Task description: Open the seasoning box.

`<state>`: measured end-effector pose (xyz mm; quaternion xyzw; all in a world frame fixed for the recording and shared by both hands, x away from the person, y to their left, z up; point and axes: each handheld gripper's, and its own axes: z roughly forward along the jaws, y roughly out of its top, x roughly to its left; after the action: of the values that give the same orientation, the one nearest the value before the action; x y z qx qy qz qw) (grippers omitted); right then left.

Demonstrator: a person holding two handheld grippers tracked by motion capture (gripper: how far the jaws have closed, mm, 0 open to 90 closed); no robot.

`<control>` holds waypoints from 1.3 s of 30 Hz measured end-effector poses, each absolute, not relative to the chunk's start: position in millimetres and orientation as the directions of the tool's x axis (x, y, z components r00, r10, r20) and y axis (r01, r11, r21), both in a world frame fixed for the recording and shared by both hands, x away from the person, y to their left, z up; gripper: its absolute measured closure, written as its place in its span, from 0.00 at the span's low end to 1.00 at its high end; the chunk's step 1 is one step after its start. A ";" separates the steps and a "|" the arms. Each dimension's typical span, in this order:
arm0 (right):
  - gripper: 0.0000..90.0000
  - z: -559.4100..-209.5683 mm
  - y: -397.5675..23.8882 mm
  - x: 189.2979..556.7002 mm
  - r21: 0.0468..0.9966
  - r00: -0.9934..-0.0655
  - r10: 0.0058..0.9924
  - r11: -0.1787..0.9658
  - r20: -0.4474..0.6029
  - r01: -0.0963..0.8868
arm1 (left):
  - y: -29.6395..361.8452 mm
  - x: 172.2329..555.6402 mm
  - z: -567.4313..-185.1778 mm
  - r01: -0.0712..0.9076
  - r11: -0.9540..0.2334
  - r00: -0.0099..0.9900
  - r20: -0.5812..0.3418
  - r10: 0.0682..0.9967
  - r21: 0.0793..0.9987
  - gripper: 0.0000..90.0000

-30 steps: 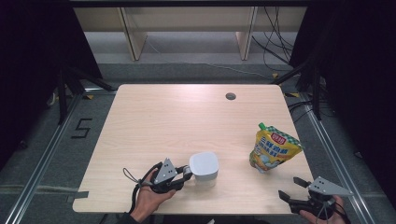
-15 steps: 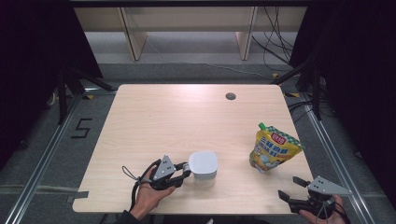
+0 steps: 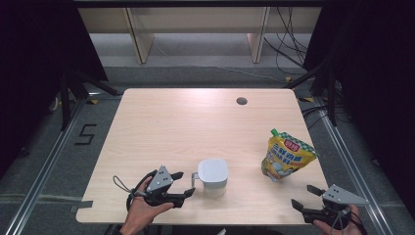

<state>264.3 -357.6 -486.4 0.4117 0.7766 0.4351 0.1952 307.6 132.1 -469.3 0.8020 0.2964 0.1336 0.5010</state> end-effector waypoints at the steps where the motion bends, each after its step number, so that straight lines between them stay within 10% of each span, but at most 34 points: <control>1: 0.23 -486.5 -357.1 264.2 0.837 -0.588 0.807 0.286 0.052 0.466 | 131.1 305.6 -466.1 0.340 -0.317 0.788 -0.084 0.610 0.885 0.34; 7: 0.23 -486.2 -354.6 263.9 0.843 -0.598 0.800 0.288 0.049 0.454 | 128.2 300.3 -451.3 0.320 -0.292 0.808 -0.099 0.580 0.901 0.41; 17: 0.24 -483.7 -345.3 259.7 0.852 -0.612 0.786 0.257 0.091 0.456 | 128.1 297.1 -436.1 0.236 -0.293 0.817 -0.026 0.575 0.926 0.96; 39: 0.21 -480.2 -336.6 264.5 0.876 -0.635 0.770 0.266 0.057 0.401 | 108.8 326.5 -429.2 0.245 -0.291 0.812 -0.032 0.583 0.925 0.99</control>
<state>264.5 -336.6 -480.2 0.3797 0.7713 0.4719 0.1954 326.5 108.8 -429.2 0.7878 0.2627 0.1579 0.5343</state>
